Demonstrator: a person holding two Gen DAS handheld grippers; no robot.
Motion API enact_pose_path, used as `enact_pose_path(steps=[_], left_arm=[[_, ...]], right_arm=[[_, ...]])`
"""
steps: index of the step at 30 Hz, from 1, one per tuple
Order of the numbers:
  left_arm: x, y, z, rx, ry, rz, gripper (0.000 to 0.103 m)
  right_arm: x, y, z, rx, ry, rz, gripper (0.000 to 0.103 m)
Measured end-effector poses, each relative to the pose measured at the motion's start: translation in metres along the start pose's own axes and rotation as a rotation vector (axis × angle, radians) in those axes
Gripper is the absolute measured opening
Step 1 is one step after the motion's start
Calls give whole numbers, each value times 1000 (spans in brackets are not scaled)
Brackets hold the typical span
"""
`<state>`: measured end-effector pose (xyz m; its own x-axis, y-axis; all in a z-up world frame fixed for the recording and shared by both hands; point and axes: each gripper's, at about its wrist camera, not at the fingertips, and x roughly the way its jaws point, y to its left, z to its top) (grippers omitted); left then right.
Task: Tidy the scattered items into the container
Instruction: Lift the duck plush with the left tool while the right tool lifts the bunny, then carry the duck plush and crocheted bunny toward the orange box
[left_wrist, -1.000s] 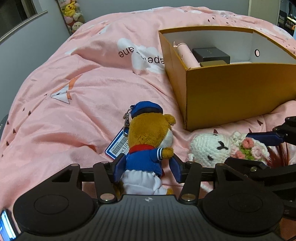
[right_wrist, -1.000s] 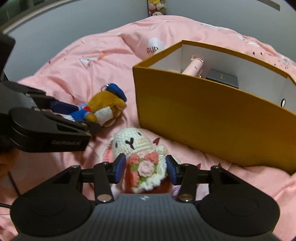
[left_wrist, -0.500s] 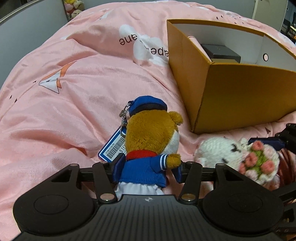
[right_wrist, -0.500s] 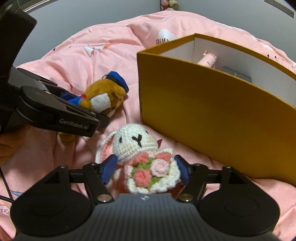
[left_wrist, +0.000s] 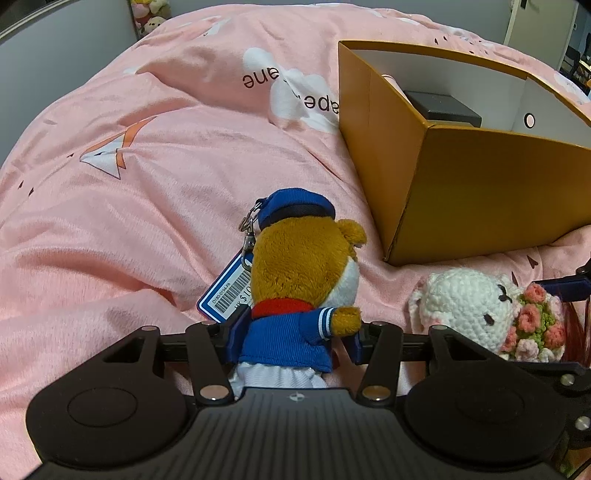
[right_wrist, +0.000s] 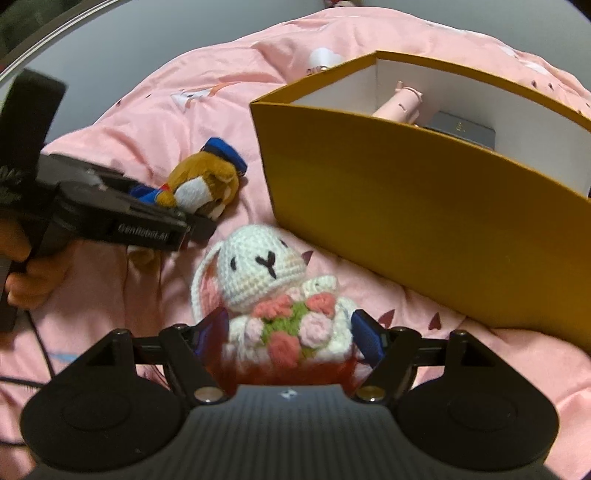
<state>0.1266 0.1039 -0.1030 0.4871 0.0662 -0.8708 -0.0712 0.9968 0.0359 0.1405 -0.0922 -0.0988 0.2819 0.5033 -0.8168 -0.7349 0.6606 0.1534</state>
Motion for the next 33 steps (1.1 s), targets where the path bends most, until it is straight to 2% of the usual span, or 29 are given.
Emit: enact_pose_path(steps=[5,8,12,14,15,17,22,24,28,33], left_arm=[[0,-1,0,-2,1,0,56],[0,0,0,-2,0,0,56],[1,0,0,-1,-5,-1,56],[1,0,0,0,-6,1,53],[1,0,-1,-2,-7,2,52],[0,1,-1,-10,-9,-4,49],[-4,7,-3,-53,-15,-22,42],[-7,10,-4,-78,-19,-35,42],[-17,18,-7,-130,-46,-54,41],[-35,18,-10,-149,-97,-71,41]], right_arm=[[-5,-5,-2,-86,28,10,75],[3,-7,-3,-91,58,31,75],[19,3,-5,-144,83,6,76],[21,7,-5,-156,72,-11,73],[20,7,-4,-151,66,-13,67],[17,4,-2,-112,47,-14,60],[-1,-2,8,-10,-29,22,52],[-10,1,14,15,-71,38,52],[-32,11,30,8,-173,-7,52],[-55,14,46,78,-270,13,51]])
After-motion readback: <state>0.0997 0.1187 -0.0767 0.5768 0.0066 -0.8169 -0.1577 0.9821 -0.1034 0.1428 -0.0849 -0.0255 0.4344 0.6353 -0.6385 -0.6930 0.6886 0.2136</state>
